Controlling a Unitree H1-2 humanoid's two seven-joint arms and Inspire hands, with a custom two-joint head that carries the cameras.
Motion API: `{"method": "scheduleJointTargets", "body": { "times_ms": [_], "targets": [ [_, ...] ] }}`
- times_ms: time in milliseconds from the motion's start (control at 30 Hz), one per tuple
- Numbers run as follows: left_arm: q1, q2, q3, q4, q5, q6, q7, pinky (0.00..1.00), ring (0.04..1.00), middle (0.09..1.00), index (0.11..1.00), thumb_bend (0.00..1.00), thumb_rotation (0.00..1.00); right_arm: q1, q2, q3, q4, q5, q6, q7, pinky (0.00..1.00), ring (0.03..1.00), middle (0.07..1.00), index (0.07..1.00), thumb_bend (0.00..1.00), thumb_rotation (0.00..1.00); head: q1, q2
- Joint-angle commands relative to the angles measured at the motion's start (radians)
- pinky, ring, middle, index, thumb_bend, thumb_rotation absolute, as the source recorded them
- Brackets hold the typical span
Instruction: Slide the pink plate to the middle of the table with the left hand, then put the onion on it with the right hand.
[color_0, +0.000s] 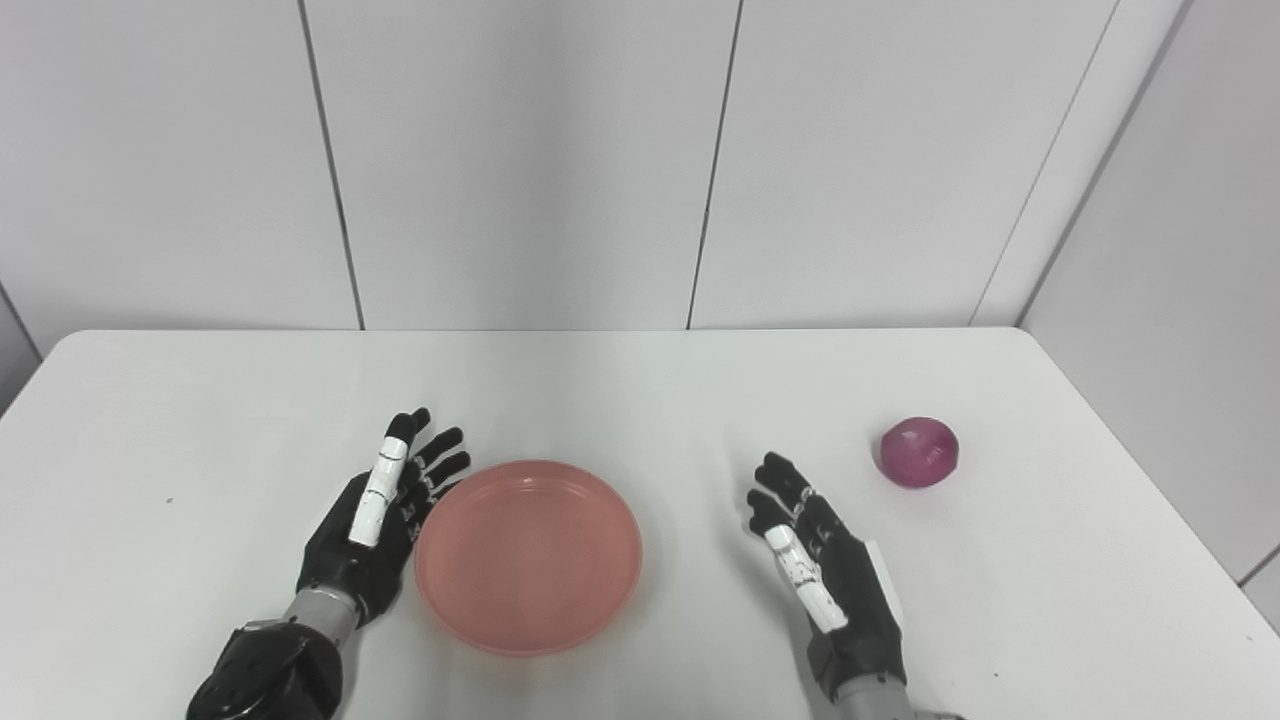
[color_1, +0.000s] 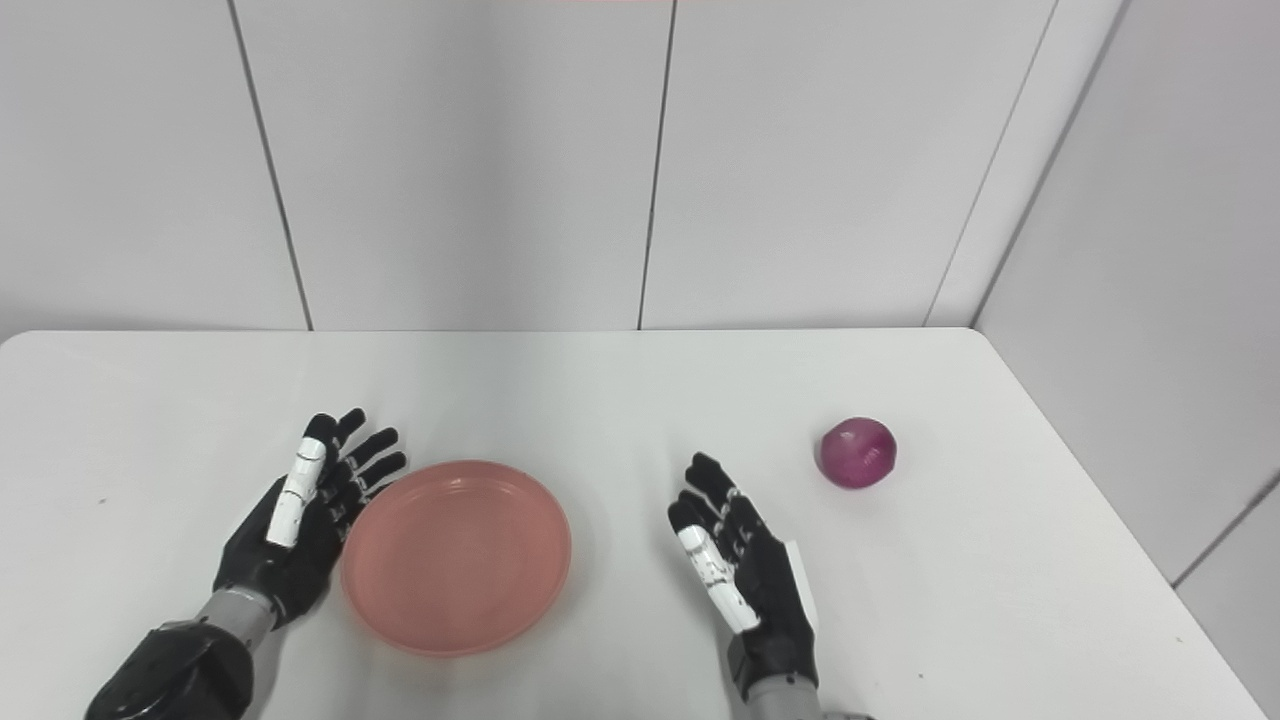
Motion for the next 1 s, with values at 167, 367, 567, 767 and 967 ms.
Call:
{"method": "scheduleJointTargets", "body": {
  "times_ms": [167,367,567,767,967],
  "targets": [
    [0.004,0.011,0.002,0.072,0.010,-0.019,-0.004,0.87,0.892,0.912,0.984,0.89,0.83,-0.085,-0.099,-0.033,-0.042,-0.234,-0.043,-0.039,0.71,0.796,0.838,0.860,0.69,0.64,-0.031,-0.028],
    [0.002,0.021,0.008,0.097,0.007,-0.036,-0.015,0.89,0.899,0.919,0.988,0.88,0.84,-0.122,-0.158,-0.054,-0.054,-0.352,-0.040,-0.048,0.73,0.828,0.864,0.872,0.70,0.64,-0.071,-0.059],
    [-0.002,0.033,0.016,0.133,-0.001,-0.067,-0.036,0.89,0.893,0.911,0.986,0.87,0.84,-0.159,-0.182,-0.068,-0.047,-0.412,-0.049,-0.051,0.68,0.777,0.845,0.861,0.74,0.65,-0.114,-0.097],
    [0.002,0.039,0.020,0.144,-0.008,-0.075,-0.046,0.86,0.878,0.901,0.982,0.85,0.85,-0.177,-0.248,-0.030,-0.049,-0.613,-0.008,-0.033,0.69,0.824,0.875,0.871,0.81,0.61,-0.130,-0.123],
    [0.008,0.047,0.019,0.146,-0.010,-0.075,-0.046,0.87,0.876,0.901,0.978,0.84,0.87,-0.202,-0.326,0.004,-0.050,-0.844,0.042,0.022,0.66,0.842,0.886,0.866,0.88,0.48,-0.144,-0.140]
  ]
}}
